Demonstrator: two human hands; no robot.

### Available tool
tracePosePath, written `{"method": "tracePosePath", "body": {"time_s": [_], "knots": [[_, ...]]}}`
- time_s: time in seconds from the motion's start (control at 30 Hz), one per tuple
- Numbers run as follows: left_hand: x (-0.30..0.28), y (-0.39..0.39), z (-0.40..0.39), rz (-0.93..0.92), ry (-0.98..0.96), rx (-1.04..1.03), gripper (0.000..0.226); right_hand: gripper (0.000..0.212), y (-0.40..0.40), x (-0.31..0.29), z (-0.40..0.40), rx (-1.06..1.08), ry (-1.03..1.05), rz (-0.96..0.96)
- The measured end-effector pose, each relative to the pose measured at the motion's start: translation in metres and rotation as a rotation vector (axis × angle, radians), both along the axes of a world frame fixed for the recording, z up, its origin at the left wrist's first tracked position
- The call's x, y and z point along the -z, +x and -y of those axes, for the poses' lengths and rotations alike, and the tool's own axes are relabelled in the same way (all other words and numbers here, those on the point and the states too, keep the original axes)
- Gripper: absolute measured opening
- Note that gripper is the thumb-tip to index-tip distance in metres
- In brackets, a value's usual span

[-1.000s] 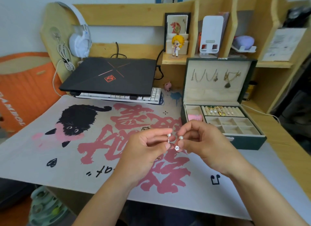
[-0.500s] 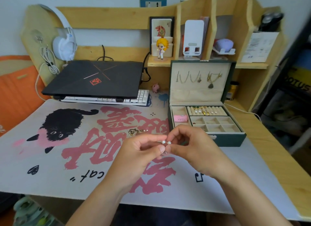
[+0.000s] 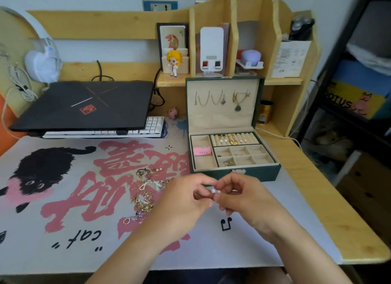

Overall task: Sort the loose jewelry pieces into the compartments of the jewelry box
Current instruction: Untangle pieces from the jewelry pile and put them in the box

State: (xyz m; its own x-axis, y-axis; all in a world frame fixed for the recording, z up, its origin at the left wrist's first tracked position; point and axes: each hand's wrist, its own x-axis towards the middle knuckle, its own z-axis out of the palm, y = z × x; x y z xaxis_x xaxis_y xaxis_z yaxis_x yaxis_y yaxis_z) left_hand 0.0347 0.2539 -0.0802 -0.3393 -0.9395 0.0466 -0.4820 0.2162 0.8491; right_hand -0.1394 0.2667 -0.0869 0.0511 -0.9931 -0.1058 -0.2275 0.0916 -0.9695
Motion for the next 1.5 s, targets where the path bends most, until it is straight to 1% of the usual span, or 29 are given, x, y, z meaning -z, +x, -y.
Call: {"method": "tracePosePath", "body": {"time_s": [0.07, 0.2, 0.27, 0.4, 0.53, 0.63, 0.67, 0.73, 0.83, 0.93, 1.03, 1.1, 1.17, 1.23, 1.33, 1.4, 1.5], "knots": [[-0.002, -0.007, 0.006, 0.079, -0.013, 0.025, 0.041, 0.012, -0.007, 0.003, 0.0, 0.008, 0.005, 0.022], [-0.008, -0.017, 0.013, 0.161, 0.025, 0.116, 0.062, 0.018, -0.016, 0.009, -0.001, -0.03, -0.015, 0.032], [-0.012, -0.018, 0.015, 0.19, 0.041, 0.144, 0.068, 0.023, -0.017, 0.011, -0.001, -0.066, -0.06, 0.001], [-0.016, -0.013, 0.02, 0.188, 0.133, 0.164, 0.074, 0.035, -0.016, 0.015, -0.002, -0.115, -0.213, -0.061], [-0.021, -0.008, 0.021, 0.174, 0.201, 0.179, 0.085, 0.028, -0.014, 0.019, -0.001, -0.104, -0.355, -0.099], [-0.021, -0.007, 0.023, 0.156, 0.212, 0.187, 0.089, 0.022, -0.015, 0.022, -0.002, -0.112, -0.39, -0.14], [-0.019, -0.008, 0.022, 0.149, 0.21, 0.192, 0.089, 0.019, -0.016, 0.022, -0.002, -0.121, -0.379, -0.153], [-0.014, -0.01, 0.02, 0.137, 0.201, 0.191, 0.083, 0.014, -0.019, 0.021, -0.002, -0.132, -0.327, -0.119], [-0.004, -0.014, 0.018, 0.069, 0.177, 0.173, 0.063, 0.01, -0.026, 0.016, 0.001, -0.124, -0.26, -0.045], [0.004, -0.018, 0.018, -0.03, 0.16, 0.147, 0.047, 0.012, -0.036, 0.007, 0.01, -0.141, -0.235, -0.062], [0.012, -0.018, 0.017, -0.092, 0.122, 0.088, 0.045, 0.008, -0.048, -0.011, 0.023, -0.139, -0.257, -0.206], [0.019, -0.016, 0.016, -0.1, 0.051, 0.031, 0.043, 0.007, -0.058, -0.027, 0.035, -0.129, -0.29, -0.362], [0.027, -0.01, 0.016, -0.128, -0.034, -0.038, 0.034, 0.006, -0.071, -0.045, 0.047, -0.06, -0.342, -0.551], [0.037, -0.005, 0.014, -0.166, -0.082, -0.112, 0.029, 0.006, -0.081, -0.058, 0.061, 0.004, -0.363, -0.678], [0.052, -0.002, 0.01, -0.157, -0.073, -0.173, 0.027, 0.007, -0.088, -0.057, 0.083, 0.017, -0.331, -0.79], [0.059, -0.001, 0.011, -0.105, -0.055, -0.175, 0.025, 0.007, -0.089, -0.05, 0.093, -0.012, -0.289, -0.846], [0.062, -0.001, 0.012, -0.083, -0.075, -0.164, 0.024, 0.006, -0.086, -0.038, 0.1, -0.041, -0.261, -0.923]]}}
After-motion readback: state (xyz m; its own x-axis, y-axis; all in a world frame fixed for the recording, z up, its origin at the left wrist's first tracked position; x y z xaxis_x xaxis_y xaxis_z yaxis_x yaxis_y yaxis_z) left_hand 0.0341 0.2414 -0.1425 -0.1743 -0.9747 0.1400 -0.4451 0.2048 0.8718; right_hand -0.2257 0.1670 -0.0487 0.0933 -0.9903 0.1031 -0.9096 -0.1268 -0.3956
